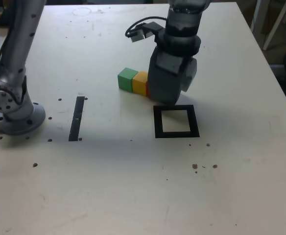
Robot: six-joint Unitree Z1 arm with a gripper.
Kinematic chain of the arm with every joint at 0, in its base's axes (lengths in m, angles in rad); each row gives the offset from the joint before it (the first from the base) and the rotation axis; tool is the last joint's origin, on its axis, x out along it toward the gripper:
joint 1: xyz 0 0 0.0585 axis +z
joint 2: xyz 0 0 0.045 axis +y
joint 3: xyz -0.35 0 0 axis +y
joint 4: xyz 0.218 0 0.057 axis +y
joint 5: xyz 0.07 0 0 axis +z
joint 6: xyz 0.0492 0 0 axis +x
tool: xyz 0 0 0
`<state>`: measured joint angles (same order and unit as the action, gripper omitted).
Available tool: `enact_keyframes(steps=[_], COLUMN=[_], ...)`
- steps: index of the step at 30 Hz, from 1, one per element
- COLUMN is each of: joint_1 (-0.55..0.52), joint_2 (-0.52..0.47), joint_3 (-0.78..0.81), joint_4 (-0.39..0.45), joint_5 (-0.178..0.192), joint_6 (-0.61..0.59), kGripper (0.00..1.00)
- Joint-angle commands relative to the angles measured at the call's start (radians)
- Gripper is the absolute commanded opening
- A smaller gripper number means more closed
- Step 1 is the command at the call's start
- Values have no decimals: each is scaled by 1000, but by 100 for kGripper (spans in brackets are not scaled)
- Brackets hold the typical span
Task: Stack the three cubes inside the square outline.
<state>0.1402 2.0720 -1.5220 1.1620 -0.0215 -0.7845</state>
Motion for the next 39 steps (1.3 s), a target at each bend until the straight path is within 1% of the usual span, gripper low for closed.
enact_keyframes(steps=[1, 7, 10, 14, 19, 22, 26, 31, 39], joint_1=[-26, -93, -114, -137, -159, -174, -199, -230, -267], joint_2=[-19, -50, -60, -66, -66, -67, -62, -42, 1], joint_3=[-4, -12, -17, -21, -15, -14, -21, -19, -13], joint_4=[23, 65, 79, 99, 126, 133, 129, 111, 56], joint_5=[4, -1, -11, -31, -42, -37, -21, -4, 0], joint_6=[40, 187, 299, 477, 615, 659, 689, 700, 700], kGripper=[35, 35, 35, 35, 35, 35, 35, 35, 35])
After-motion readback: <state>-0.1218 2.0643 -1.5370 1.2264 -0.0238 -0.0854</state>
